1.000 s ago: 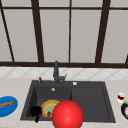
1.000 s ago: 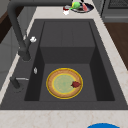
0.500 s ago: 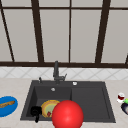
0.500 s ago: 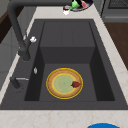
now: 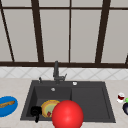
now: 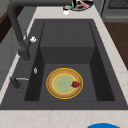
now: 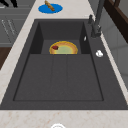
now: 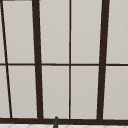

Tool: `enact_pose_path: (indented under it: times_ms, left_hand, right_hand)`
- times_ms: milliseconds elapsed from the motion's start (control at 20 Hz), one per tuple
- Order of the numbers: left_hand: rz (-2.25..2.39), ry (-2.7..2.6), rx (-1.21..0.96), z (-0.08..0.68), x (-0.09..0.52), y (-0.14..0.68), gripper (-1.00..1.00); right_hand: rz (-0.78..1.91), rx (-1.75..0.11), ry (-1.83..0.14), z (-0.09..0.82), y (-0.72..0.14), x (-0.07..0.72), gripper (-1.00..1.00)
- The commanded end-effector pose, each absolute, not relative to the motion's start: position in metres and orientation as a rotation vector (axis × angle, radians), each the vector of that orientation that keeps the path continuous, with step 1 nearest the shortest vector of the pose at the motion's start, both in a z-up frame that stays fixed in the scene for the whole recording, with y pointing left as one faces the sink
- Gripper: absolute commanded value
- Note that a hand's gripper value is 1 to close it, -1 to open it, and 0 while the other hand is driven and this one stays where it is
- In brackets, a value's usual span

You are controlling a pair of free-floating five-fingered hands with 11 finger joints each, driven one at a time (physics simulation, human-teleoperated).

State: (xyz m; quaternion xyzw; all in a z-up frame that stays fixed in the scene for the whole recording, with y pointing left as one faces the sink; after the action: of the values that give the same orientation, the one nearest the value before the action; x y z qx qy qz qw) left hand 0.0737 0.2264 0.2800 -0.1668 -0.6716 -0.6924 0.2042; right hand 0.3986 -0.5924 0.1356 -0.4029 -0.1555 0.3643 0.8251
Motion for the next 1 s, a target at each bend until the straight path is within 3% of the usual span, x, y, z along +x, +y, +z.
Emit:
enact_pose_path:
  times_ms: [0,550,950]
  left_hand:
    - [-1.931,-1.873,-0.465,0.280,0.074,0.226,0.00]
    - [-1.931,-1.873,-0.465,0.280,0.074,0.226,0.00]
    - [-1.931,-1.873,-0.465,0.280,0.074,0.226,0.00]
  right_hand:
    - [0.723,-0.871,-0.341,0.136,-0.592,0.392,1.00]
    - [0.689,-0.984,-0.379,0.164,-0.596,0.404,1.00]
    - [0.691,-0.958,-0.399,0.206,-0.590,0.405,1.00]
